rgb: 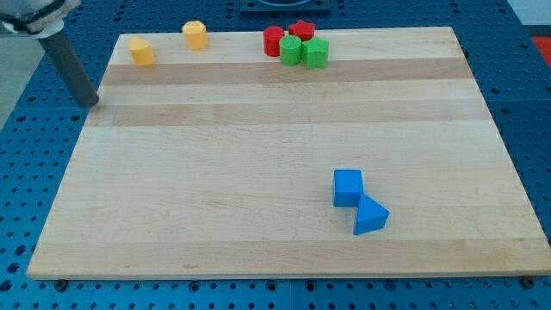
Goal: Move the arm to the bottom left of the yellow hexagon
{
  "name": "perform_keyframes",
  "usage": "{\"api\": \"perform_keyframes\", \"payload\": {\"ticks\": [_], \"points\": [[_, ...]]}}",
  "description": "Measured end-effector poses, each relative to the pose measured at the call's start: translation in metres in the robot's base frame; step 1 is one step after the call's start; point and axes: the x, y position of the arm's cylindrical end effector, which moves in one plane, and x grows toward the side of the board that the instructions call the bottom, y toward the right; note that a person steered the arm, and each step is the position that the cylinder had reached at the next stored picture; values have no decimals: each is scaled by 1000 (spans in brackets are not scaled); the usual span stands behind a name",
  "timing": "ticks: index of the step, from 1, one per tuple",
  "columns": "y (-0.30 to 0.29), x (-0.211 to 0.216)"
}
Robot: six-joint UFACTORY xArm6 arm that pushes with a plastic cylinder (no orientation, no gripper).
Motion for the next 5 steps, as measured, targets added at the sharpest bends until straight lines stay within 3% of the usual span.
{"api": "perform_keyframes", "payload": {"ticks": [2, 3, 5], "points": [[0, -124], [1, -149], [20, -149]]}}
